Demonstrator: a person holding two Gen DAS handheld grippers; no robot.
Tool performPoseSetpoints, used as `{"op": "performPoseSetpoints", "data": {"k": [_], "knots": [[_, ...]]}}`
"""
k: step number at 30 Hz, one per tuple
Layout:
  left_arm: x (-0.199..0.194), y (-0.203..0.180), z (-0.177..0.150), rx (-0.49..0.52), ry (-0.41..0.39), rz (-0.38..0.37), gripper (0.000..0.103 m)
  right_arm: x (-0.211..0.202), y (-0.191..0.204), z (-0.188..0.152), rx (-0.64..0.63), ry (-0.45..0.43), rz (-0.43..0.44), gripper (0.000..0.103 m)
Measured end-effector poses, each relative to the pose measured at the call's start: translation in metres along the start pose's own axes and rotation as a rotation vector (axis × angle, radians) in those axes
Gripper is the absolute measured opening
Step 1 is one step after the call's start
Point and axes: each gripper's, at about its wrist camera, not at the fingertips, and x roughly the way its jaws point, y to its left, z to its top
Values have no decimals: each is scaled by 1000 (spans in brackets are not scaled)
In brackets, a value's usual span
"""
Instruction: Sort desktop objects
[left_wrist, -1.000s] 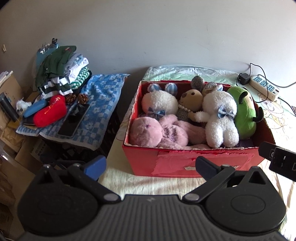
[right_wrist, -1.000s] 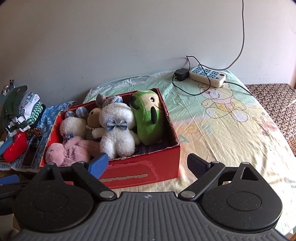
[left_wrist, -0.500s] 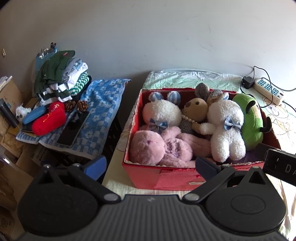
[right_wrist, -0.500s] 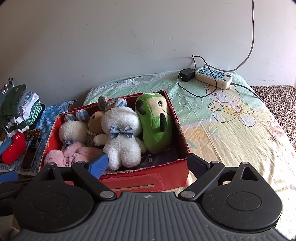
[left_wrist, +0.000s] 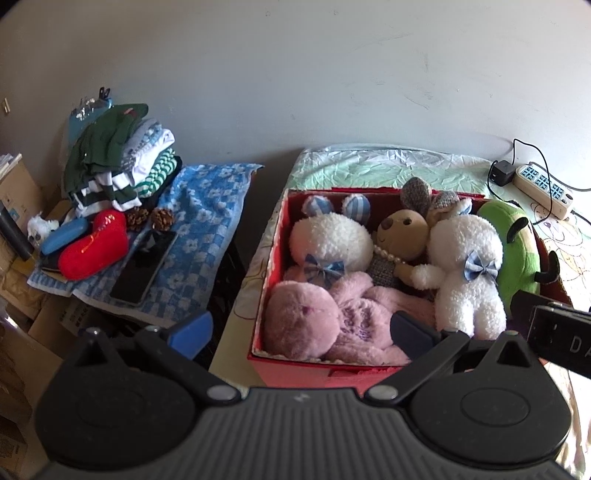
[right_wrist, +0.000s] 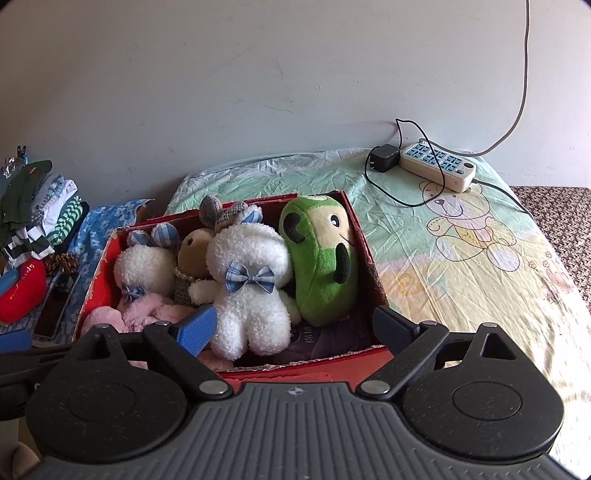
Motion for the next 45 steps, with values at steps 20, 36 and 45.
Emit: {"op": "performPoseSetpoints", "data": {"k": [20,36,45], "knots": [[-57,34,87,44,-107,55,102,-45,17,105,-213,101,109,93],[-21,-8,31,56,-39,-3,102,-3,-17,31,46,128,67,92],[8,-9,17,16,22,-35,102,8,-10,30,-18,77,26,92]]}}
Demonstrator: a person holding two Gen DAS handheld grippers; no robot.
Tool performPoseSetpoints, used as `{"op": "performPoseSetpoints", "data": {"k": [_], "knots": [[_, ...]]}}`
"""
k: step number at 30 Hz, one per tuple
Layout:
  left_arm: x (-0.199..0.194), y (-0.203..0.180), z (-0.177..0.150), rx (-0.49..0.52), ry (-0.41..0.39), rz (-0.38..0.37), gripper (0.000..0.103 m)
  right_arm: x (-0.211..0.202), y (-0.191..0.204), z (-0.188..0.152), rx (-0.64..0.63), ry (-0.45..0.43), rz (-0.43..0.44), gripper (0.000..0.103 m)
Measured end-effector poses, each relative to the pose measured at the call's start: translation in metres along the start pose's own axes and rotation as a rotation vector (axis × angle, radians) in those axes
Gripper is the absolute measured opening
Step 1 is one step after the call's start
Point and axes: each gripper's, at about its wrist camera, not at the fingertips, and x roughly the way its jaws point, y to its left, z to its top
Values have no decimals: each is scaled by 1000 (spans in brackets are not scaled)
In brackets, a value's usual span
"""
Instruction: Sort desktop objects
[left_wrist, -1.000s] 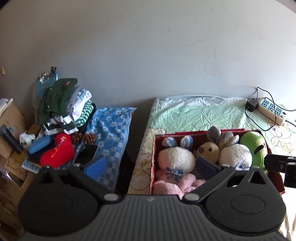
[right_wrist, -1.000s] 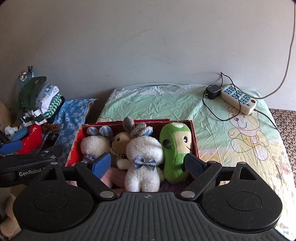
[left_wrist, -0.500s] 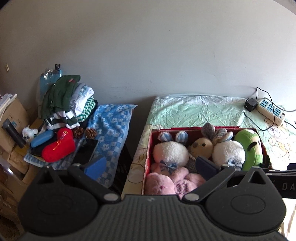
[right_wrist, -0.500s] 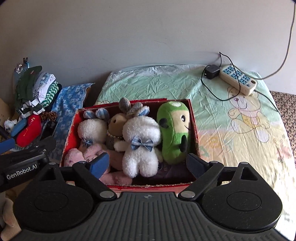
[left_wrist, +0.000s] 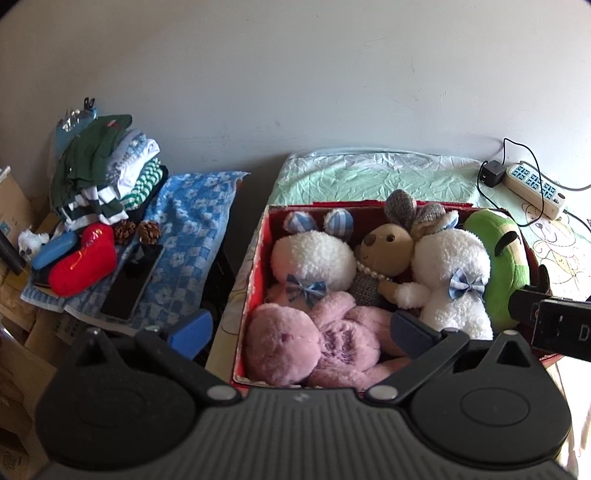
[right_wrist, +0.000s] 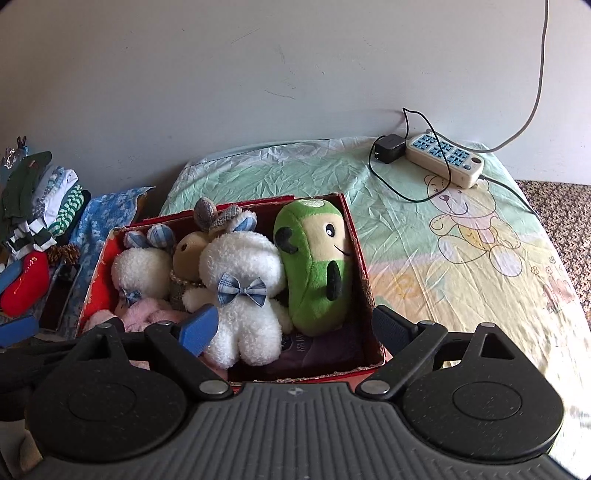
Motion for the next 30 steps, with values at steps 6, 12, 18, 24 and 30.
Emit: {"op": "performPoseSetpoints", "data": {"k": [6,12,18,24,30], "knots": [[5,0,-2,-10,5,4,102,7,-1,-3,-1,2,-2,92],[6,4,-4,-17,0,14,102,11,4,-9,-4,8,9,92],[7,8,-7,-27,-12,18,102,12,7,-12,-13,3,9,92],[11,10,-8,-32,-3,22,102,13,8,-13,-15,-5,10,92],[14,13,-7,-43,5,-11,102,10,9,-11,-16,-30,8,92]]}}
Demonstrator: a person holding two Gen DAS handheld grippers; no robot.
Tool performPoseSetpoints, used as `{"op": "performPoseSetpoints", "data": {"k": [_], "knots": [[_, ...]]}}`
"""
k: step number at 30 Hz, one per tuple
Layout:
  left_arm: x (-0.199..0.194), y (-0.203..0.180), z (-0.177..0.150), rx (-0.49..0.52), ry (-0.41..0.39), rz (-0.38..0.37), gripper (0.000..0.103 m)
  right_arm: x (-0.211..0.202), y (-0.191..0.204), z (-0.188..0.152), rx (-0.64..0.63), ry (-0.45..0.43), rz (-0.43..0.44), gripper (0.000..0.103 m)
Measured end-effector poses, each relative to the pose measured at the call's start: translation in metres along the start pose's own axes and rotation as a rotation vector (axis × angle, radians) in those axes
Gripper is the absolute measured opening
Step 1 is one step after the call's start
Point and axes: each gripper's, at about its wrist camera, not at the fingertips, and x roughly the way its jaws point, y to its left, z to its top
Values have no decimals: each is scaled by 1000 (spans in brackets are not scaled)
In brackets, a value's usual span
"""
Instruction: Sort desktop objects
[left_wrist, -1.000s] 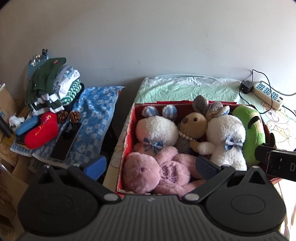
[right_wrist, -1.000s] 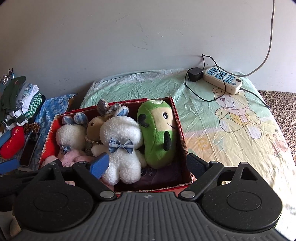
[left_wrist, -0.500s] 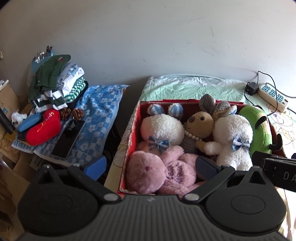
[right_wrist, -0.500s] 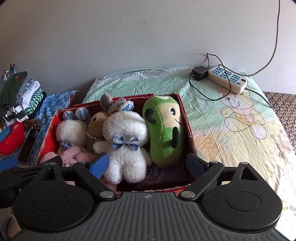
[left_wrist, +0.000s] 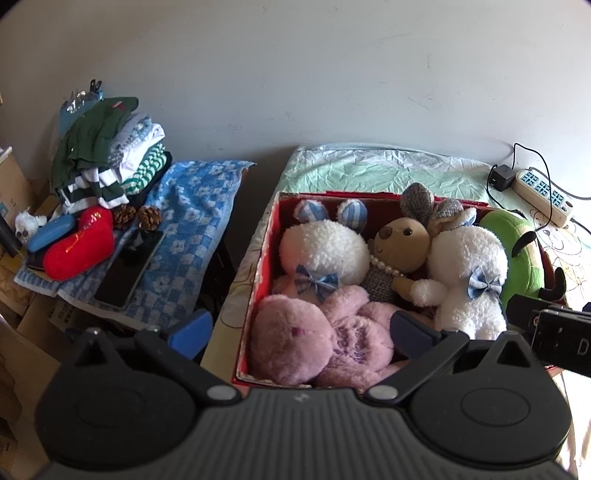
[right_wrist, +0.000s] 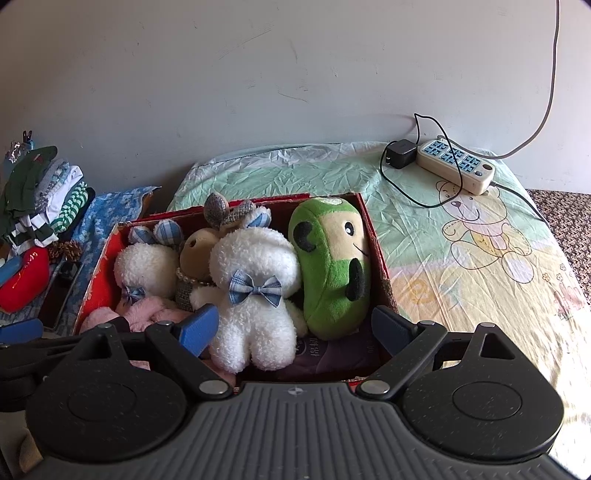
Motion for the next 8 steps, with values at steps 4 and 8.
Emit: {"op": "performPoseSetpoints", "data": {"k": [4,8], "knots": [[2,-2,0,1,4,-3,102,-1,1,1,-1,-14,1,92],[1,-4,0,9,-1,2,102,-1,2,0,-8,-14,2,92]]}}
